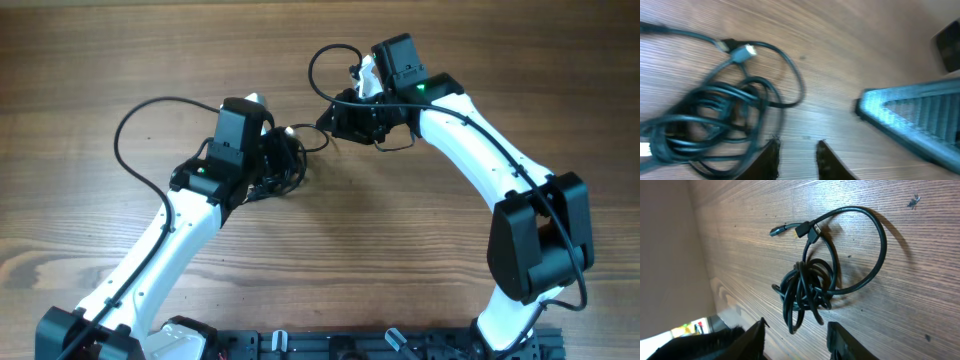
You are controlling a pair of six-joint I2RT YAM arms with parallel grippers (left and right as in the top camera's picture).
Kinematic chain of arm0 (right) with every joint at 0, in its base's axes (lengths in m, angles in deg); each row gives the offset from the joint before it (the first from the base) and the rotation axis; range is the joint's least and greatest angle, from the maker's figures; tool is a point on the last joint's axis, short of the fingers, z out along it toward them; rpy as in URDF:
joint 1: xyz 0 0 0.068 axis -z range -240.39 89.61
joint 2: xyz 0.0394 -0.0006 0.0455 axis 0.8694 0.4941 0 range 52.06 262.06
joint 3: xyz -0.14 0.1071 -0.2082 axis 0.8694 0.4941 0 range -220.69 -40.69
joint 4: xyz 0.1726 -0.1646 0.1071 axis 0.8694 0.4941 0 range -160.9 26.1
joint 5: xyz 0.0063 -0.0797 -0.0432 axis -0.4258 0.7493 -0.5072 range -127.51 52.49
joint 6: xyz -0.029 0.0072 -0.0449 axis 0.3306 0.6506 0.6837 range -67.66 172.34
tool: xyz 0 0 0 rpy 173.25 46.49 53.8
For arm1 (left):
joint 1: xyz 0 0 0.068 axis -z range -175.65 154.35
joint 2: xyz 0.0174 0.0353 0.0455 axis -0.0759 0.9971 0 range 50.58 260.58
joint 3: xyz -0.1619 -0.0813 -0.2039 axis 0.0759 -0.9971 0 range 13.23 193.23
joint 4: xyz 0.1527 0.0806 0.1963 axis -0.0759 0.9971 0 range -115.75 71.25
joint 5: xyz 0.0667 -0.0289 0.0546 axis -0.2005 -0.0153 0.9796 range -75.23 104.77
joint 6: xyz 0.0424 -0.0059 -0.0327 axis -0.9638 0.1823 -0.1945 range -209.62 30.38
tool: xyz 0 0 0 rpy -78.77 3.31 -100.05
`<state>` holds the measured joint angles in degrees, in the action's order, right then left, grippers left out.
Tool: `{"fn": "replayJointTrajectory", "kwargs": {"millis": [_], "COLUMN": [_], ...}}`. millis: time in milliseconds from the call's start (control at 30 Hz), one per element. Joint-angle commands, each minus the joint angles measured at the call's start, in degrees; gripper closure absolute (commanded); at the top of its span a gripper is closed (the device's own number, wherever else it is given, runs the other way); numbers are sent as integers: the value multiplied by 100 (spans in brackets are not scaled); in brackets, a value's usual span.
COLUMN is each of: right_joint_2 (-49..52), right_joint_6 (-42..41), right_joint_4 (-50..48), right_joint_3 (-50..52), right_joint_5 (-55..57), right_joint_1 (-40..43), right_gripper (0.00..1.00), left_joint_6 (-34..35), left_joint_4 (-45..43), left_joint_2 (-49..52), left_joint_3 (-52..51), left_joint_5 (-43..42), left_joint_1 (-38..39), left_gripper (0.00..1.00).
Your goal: Untangle cables
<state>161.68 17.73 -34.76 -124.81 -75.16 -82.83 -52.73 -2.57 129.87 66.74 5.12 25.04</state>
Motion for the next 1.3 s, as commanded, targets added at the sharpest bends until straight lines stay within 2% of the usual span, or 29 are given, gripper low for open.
{"fn": "replayJointTrajectory", "kwargs": {"millis": [0, 200, 667, 933, 1133, 1200, 1267], "right_joint_2": [107, 107, 107, 107, 107, 107, 107], "right_joint_6": [470, 619, 916, 1165, 1222, 1263, 1355], "right_joint_4": [103, 299, 557, 686, 686, 706, 732], "right_joint_3": [4, 4, 4, 4, 4, 4, 4], "right_joint_5": [-13, -11, -11, -9, 33, 33, 33], "right_joint_1": [35, 33, 33, 33, 33, 33, 33], "right_gripper": [54, 52, 47, 46, 42, 42, 42], "left_joint_6": [-2022, -3383, -3834, -4983, -5204, -5488, -5515], "left_joint_4": [4, -13, 33, 85, 24, 17, -61], "left_joint_2": [24, 667, 881, 990, 1279, 1377, 1331], "left_joint_3": [4, 4, 4, -85, -85, -85, -59], "left_joint_5": [522, 262, 136, 114, 111, 114, 114], "left_joint_1": [-275, -597, -608, -608, -603, -603, -603], "left_gripper": [63, 63, 56, 56, 56, 55, 59]}}
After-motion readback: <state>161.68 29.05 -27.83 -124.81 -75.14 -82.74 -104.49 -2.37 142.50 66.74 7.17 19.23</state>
